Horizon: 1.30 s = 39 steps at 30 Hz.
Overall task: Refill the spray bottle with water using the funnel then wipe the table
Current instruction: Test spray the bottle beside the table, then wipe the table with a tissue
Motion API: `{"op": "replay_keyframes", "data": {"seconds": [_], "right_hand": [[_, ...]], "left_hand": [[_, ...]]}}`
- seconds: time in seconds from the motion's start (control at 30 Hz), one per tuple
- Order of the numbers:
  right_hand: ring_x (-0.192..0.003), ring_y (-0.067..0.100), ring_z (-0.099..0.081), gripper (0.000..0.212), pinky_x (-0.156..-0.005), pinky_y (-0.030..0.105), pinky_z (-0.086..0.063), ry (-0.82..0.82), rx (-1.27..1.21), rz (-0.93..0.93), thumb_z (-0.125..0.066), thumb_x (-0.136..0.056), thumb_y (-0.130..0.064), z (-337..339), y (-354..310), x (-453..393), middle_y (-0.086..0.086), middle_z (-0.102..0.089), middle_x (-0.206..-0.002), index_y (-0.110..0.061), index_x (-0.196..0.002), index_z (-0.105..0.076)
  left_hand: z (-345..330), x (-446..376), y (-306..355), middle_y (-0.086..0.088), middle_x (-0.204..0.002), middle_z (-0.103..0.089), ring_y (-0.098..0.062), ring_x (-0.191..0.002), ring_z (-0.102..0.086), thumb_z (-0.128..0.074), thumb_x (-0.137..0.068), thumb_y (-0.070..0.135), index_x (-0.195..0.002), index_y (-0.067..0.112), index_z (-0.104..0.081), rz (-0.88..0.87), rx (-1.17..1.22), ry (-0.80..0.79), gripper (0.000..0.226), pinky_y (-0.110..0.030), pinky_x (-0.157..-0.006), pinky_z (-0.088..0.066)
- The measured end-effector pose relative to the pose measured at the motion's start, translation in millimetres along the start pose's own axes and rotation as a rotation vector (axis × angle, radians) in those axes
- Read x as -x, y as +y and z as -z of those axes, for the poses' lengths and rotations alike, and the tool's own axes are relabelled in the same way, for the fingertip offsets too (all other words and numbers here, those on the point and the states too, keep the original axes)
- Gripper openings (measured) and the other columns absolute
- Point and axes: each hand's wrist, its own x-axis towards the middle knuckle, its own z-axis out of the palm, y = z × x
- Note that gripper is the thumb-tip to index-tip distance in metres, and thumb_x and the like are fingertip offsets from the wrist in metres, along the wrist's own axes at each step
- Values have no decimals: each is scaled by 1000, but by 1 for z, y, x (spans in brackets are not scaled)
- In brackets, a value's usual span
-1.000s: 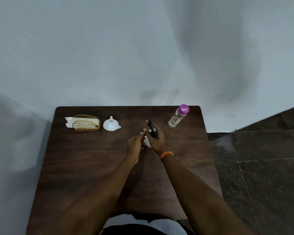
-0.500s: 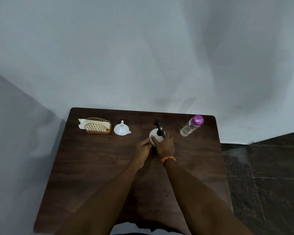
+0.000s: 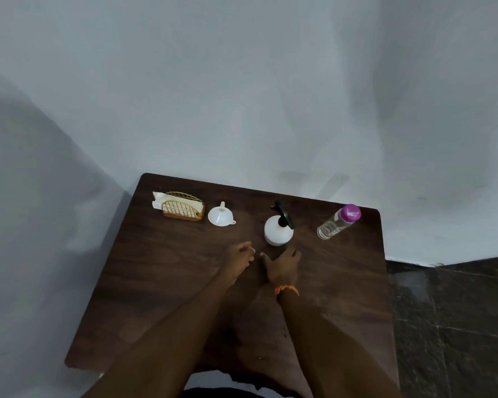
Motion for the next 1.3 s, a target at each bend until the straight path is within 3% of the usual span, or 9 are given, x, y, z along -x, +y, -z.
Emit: {"op": "replay_keyframes", "data": {"seconds": [0.13,0.27,0.4,0.53,0.77,0.9,1.07,1.2,1.3], "right_hand": [[-106,32,-61,37,-87,42,-53,-85,103,88,-70,-92,-33,-34,8,37,15,-57,-123,-6,-113,-57],[-102,36,-62,19,-86,46,-51,-179,114,305,-58,-100,-20,-59,-6,64,19,-63,-115,-3,-106,-63],[-103,38,-64,22,-91,44,-53,-216,208,616,-54,-96,-13,-77,-13,81,19,-69,-113,-2,-109,-68],[-120,36,-61,42,-105,37,-44,-373,239,610,-51,-99,-34,-95,-26,104,17,-66,-129,-6,-125,-66],[-139,32,-48,44,-115,41,-37,-511,340,737,-51,-107,-29,-101,-58,137,16,-52,-151,-9,-147,-53],[-144,31,-43,45,-118,42,-35,-476,331,777,-49,-107,-29,-104,-85,132,14,-50,-154,-10,-148,-53],[-141,30,-47,44,-115,41,-38,-392,306,837,-49,-107,-30,-107,-134,107,15,-53,-150,-8,-145,-54],[-129,32,-56,38,-108,45,-48,-289,218,884,-51,-105,-25,-118,-170,81,16,-60,-139,-4,-135,-61],[-127,36,-56,35,-108,45,-47,-248,195,881,-52,-102,-18,-127,-193,64,20,-62,-134,0,-130,-63]], "left_hand": [[10,11,-33,-6,-128,-70,-20,-110,-70,-60,-102,16,-138,13,-65,-35,-119,17,36,-42,-102,-56],[28,33,-55,-9,-139,-66,-21,-126,-63,-59,-103,14,-135,13,-67,-109,-221,112,33,-33,-114,-46],[56,64,-72,-7,-137,-69,-22,-128,-63,-55,-105,21,-134,13,-69,-166,-281,228,34,-30,-112,-42],[87,96,-98,-9,-124,-75,-25,-118,-69,-53,-105,24,-123,13,-76,-167,-229,360,31,-29,-99,-48],[113,130,-116,-21,-108,-76,-37,-103,-70,-48,-108,33,-104,4,-76,-136,-220,515,41,-38,-84,-49],[132,132,-102,-18,-100,-76,-35,-96,-71,-46,-110,27,-99,5,-75,-253,-236,495,38,-32,-78,-46],[172,112,-58,-14,-132,-70,-25,-123,-65,-52,-106,18,-134,4,-66,-353,-298,466,34,-34,-106,-49],[210,76,-20,-14,-139,-66,-25,-129,-62,-57,-105,20,-140,5,-61,-379,-377,485,39,-24,-103,-41],[233,44,6,-15,-132,-69,-29,-123,-65,-55,-103,22,-136,5,-65,-395,-428,479,38,-28,-103,-45]]}}
